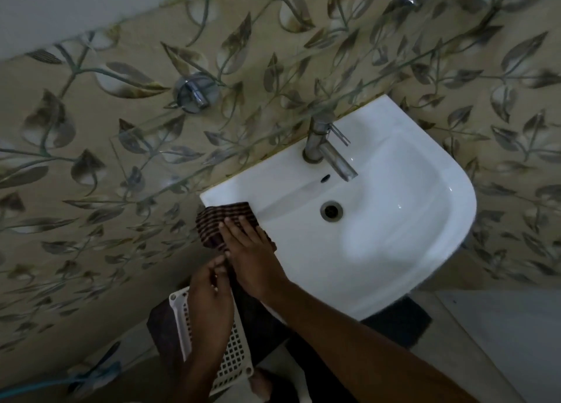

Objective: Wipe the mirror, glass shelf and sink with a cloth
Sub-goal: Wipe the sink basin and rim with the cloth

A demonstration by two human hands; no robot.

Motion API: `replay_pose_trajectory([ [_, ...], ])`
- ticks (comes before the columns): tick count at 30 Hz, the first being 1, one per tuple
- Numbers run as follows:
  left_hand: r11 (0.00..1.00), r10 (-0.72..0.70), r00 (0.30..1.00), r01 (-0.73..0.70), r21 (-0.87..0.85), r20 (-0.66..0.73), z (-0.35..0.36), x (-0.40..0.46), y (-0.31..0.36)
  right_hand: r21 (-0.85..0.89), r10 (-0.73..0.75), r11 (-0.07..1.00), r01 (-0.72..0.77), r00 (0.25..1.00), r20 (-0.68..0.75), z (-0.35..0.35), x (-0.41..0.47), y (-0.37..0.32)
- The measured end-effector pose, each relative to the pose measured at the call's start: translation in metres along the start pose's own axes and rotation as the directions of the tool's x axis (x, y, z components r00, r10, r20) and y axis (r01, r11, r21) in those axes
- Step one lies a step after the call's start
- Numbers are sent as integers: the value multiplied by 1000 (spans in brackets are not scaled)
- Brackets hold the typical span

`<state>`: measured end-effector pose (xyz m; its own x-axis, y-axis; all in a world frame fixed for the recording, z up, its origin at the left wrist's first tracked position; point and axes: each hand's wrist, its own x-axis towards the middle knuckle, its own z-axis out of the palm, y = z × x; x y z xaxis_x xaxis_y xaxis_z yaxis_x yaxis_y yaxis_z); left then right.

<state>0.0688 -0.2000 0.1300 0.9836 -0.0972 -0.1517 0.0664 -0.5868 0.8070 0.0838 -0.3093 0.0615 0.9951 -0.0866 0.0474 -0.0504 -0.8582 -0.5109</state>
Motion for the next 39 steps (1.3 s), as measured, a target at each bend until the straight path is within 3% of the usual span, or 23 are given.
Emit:
replay_pose_trajectory([
  [3,967,186,973,-206,149,134,14,-18,-15,81,-1,997,-8,993,114,-7,-61,14],
  [6,897,331,886,-402,183,326,24,-37,-16,111,11,993,-30,986,165,-24,-124,28],
  [9,844,374,808,-501,195,456,33,-52,-10,-28,39,999,-35,989,144,-44,-177,40],
  [12,807,360,780,-536,248,512,44,-56,-10,-189,125,977,-100,984,128,-63,-211,64],
  [15,794,381,761,-561,236,526,53,-53,-8,-297,259,924,-240,966,24,-81,-229,99],
  [19,760,438,722,-615,208,535,67,-52,0,-243,422,863,-442,897,-131,-78,-228,101],
  [24,730,491,662,-668,147,567,85,-57,15,-256,394,870,-422,906,-153,-79,-235,105],
  [28,705,524,625,-699,117,579,104,-56,27,-105,604,768,-632,769,-209,-111,-228,161],
  [31,683,562,601,-725,91,568,119,-54,33,23,641,753,-658,725,-250,-137,-214,207],
  [33,671,577,593,-736,88,562,129,-51,37,3,643,742,-671,709,-289,-152,-200,239],
  [37,667,559,615,-732,139,555,143,-39,42,52,721,644,-764,582,-377,-181,-164,301],
  [39,669,563,646,-723,175,516,146,-31,38,-38,701,640,-768,603,-381,-200,-148,326],
])
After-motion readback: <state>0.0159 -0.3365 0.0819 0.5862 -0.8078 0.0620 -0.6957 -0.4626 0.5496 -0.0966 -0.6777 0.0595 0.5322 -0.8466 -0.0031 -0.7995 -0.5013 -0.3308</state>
